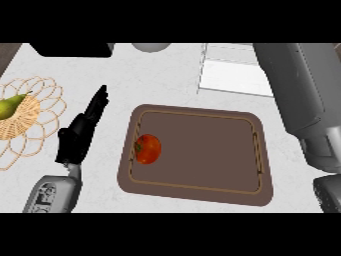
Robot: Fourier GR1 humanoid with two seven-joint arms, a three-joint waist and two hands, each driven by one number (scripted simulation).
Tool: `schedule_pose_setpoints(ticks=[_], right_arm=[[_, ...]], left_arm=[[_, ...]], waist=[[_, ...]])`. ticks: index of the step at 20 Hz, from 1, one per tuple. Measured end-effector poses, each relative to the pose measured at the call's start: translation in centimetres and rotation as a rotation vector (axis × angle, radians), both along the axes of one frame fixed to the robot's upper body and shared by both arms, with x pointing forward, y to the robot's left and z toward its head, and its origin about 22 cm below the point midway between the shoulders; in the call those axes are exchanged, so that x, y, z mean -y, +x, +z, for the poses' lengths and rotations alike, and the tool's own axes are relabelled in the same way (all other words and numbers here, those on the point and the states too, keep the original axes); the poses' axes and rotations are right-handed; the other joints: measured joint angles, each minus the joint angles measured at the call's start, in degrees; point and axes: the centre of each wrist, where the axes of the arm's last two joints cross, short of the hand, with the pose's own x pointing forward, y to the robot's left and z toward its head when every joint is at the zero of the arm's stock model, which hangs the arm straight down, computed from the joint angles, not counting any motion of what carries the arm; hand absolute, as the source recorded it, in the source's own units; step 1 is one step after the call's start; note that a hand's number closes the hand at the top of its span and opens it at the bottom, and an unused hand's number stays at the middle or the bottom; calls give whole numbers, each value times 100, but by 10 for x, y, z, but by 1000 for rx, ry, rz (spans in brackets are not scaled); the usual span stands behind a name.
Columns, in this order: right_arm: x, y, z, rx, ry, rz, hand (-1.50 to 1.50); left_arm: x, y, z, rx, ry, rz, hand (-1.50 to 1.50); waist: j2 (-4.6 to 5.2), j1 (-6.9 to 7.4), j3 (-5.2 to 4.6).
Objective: Pick the sweet potato from the tray and place it in the tiered shelf
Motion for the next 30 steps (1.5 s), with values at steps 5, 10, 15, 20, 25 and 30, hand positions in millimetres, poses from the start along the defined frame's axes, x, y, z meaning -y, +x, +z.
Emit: schedule_pose_setpoints(ticks=[5,10,15,20,25,30], right_arm=[[22,8,-11,-112,-42,-190,-150],[30,2,-20,-128,-16,-256,-150],[31,-3,-14,-83,74,-232,-150],[29,-11,4,-33,164,-161,-150],[27,-16,17,3,210,-103,-150],[38,-32,47,139,308,-83,-150]], left_arm=[[-1,-3,-8,4,9,13,0],[-2,-4,-11,4,3,18,0],[-5,-4,-8,5,8,14,0],[-3,2,-3,5,4,16,0],[-6,-3,-9,3,2,11,0],[-10,-5,-14,-1,1,17,0]], waist=[[-17,-49,-6],[-36,-93,-3],[-32,-78,1],[-35,-85,0],[-35,-71,-1],[-42,-105,0]])
